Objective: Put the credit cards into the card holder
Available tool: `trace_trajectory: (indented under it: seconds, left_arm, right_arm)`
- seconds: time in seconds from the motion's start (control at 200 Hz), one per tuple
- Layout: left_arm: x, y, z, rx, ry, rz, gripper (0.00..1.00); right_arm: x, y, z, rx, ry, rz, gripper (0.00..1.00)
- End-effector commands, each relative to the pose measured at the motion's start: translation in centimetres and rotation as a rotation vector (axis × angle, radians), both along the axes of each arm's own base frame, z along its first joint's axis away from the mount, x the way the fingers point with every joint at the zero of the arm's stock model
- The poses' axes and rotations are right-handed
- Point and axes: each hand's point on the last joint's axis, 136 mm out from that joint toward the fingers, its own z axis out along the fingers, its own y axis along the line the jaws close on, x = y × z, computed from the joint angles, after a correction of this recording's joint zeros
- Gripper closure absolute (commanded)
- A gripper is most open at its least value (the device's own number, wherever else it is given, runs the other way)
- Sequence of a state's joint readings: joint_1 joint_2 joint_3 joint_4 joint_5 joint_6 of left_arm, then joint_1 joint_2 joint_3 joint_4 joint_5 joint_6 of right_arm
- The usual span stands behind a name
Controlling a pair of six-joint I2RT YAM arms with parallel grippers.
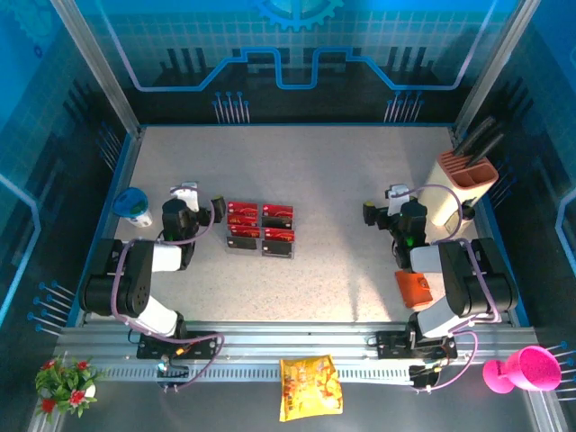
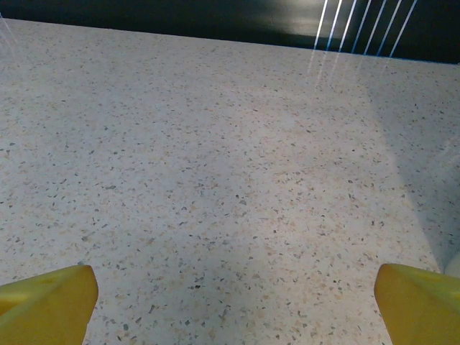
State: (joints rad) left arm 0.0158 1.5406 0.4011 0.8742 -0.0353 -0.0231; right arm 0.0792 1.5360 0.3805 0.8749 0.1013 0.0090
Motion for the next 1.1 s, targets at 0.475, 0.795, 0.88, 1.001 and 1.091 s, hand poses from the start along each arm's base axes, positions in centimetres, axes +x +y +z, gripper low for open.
trace_trajectory:
  seconds: [0.475,0.795,0.88,1.001,1.091]
  left_arm:
    - [-0.11,-0.37,-0.10,0.008,-0.015,-0.025,0.01]
    - [-0.15,-0.20,-0.20,-0.008,-0.009,-0.029,0.01]
    - [-0.15,-0.24,-0.06,-0.009,-0.016,-0.031,0.01]
    - [0.04,-0.21,0.13,-0.011,0.011,-0.029,0.01]
    - [-0.32,0.28,0.53,-0.010,-0.023,0.002,0.01]
  right_arm:
    - [0.67,-0.12,0.85,-0.010,-0.028,0.010,0.00]
    - [0.69,-0.14,0.79,-0.004,-0.023,0.011,0.00]
    - [0.70,-0.16,0.77,-0.005,-0.023,0.010,0.00]
    - [0.65,-0.12,0.84,-0.003,-0.026,0.013,0.00]
    - [0.60,-0.65,1.38,0.001,-0.036,-0.021,0.00]
